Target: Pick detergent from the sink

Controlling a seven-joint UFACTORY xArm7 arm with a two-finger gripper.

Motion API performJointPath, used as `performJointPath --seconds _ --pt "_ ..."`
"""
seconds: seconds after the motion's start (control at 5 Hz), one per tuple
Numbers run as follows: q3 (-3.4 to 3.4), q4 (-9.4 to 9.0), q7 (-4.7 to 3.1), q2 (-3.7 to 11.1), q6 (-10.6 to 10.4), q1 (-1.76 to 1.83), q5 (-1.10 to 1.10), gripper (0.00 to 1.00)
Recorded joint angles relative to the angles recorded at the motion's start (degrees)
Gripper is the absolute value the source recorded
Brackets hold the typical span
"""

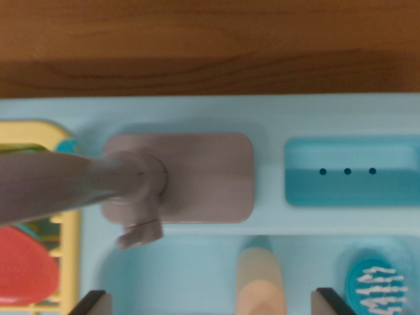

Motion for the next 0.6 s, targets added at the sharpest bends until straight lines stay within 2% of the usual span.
performJointPath --seconds 0.2,0.4,0.6 --pt "-0.19 -1.99 -0.75 0.66 -2.6 -0.21 0.21 0.00" --pt "-0.19 -1.99 -0.75 0.66 -2.6 -0.21 0.21 0.00" --pt "-0.38 -3.92 -1.49 1.30 -5.1 -0.42 0.41 0.00"
